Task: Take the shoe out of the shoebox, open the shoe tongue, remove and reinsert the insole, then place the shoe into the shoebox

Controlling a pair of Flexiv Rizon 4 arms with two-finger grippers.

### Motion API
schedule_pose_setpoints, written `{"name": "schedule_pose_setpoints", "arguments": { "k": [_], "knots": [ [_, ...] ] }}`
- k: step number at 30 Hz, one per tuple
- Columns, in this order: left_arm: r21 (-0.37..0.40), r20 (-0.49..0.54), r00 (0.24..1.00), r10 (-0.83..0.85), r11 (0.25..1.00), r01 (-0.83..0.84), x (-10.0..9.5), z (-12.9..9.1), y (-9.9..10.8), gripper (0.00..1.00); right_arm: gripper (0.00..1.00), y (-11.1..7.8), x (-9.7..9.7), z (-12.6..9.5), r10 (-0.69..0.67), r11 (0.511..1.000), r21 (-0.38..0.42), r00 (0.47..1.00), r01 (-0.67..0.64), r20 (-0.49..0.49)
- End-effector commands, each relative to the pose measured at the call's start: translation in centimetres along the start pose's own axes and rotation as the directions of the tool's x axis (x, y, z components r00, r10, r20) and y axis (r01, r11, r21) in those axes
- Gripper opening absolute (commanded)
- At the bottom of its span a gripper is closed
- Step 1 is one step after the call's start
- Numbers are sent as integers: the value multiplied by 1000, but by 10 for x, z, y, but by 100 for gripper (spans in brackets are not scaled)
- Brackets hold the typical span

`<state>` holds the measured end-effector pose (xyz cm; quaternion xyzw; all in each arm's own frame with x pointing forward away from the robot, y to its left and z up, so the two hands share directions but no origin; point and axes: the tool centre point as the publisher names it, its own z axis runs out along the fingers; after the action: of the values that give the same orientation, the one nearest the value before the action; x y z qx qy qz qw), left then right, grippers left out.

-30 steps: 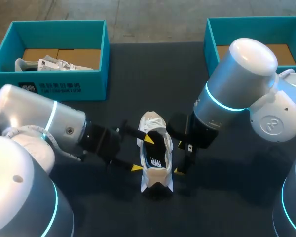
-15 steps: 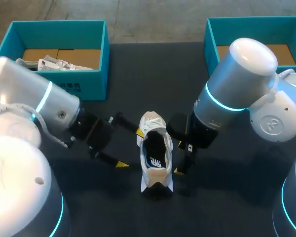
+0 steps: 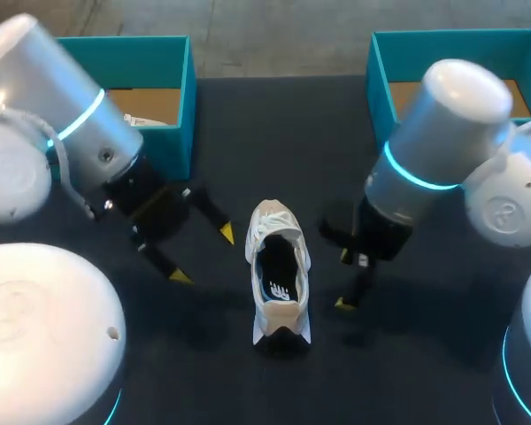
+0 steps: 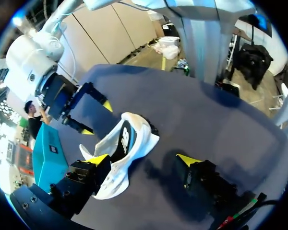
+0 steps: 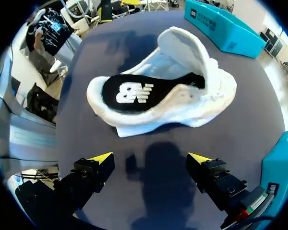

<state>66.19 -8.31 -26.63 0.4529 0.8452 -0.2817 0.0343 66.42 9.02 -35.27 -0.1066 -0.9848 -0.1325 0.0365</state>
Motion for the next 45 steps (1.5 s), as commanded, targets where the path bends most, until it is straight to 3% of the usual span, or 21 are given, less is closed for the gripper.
{"name": "schedule_pose_setpoints", "arguments": {
  "k": [1,2,6,9,29,30,38,41,45],
  "knots": [
    [-41,-200,980,-6,999,-2,0,-29,-7,78,100,-37,3,-42,-12,1000,-16,1000,12,7],
    [-48,-216,976,-9,999,-1,0,-31,-7,66,100,-42,2,-46,-14,999,-32,1000,15,15],
    [-61,-268,963,-17,998,1,0,-36,-6,41,100,-62,-1,-62,-21,999,-32,999,22,31],
    [-57,-302,953,-7,998,-11,-2,-39,-6,0,100,-74,-4,-68,-28,999,-43,999,30,31],
    [-43,-302,953,-5,999,-9,-3,-41,-6,0,100,-74,-4,-68,-28,999,-43,999,30,31],
    [-31,-334,941,55,997,-69,-5,-39,-7,0,100,-74,-4,-68,-28,999,-43,999,30,31],
    [44,-450,845,290,952,-304,-26,-21,-7,0,100,-112,-6,-84,-30,999,-22,999,31,18],
    [47,-478,812,335,933,-358,-33,-13,-9,0,100,-126,-5,-83,-36,996,-78,999,37,4],
    [53,-503,770,394,903,-427,-42,-2,-15,0,100,-126,-5,-83,-36,996,-78,999,37,4]
  ]
}}
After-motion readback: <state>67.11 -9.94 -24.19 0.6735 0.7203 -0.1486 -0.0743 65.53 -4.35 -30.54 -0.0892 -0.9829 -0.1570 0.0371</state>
